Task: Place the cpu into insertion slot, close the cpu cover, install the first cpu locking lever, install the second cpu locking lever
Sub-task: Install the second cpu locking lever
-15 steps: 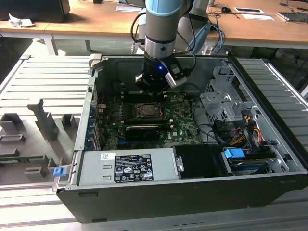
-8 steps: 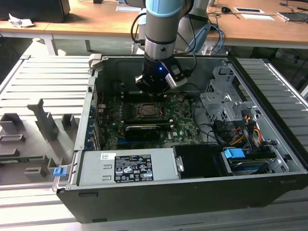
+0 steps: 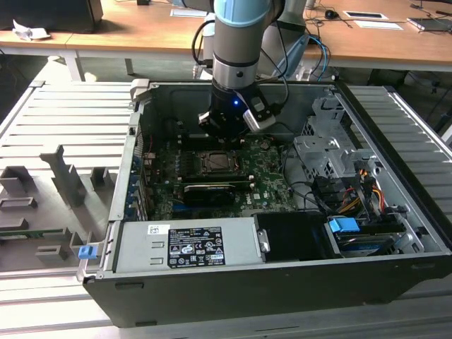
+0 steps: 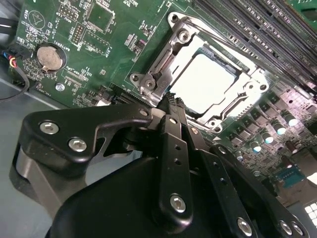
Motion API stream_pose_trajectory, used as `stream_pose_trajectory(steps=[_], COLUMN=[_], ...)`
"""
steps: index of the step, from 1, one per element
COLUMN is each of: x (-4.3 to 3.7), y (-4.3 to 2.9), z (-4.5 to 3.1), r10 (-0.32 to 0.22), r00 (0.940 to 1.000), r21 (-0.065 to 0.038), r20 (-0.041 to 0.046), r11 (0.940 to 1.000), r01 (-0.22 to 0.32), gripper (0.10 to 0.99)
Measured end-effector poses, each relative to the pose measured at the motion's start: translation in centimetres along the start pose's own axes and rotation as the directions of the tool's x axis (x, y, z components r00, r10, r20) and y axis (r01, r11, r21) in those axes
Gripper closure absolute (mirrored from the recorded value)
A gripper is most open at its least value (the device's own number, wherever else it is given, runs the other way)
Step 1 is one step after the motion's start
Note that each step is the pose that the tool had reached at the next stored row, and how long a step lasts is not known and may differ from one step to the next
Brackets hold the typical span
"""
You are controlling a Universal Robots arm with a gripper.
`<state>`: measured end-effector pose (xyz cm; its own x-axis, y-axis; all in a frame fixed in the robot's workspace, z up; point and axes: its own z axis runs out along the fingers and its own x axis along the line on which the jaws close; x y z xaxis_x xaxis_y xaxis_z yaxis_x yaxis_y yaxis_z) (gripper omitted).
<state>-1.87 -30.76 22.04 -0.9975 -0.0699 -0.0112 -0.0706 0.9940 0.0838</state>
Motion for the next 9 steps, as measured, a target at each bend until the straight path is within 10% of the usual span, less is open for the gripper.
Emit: stream_pose_trajectory(steps=[9], x=[-0.01], y=[0.03], z=[-0.78], r10=[0.000], r00=[1.0000], r21=[0.000], r20=[-0.0001], r11=[1.0000], r01=[0.000], gripper=[0.980])
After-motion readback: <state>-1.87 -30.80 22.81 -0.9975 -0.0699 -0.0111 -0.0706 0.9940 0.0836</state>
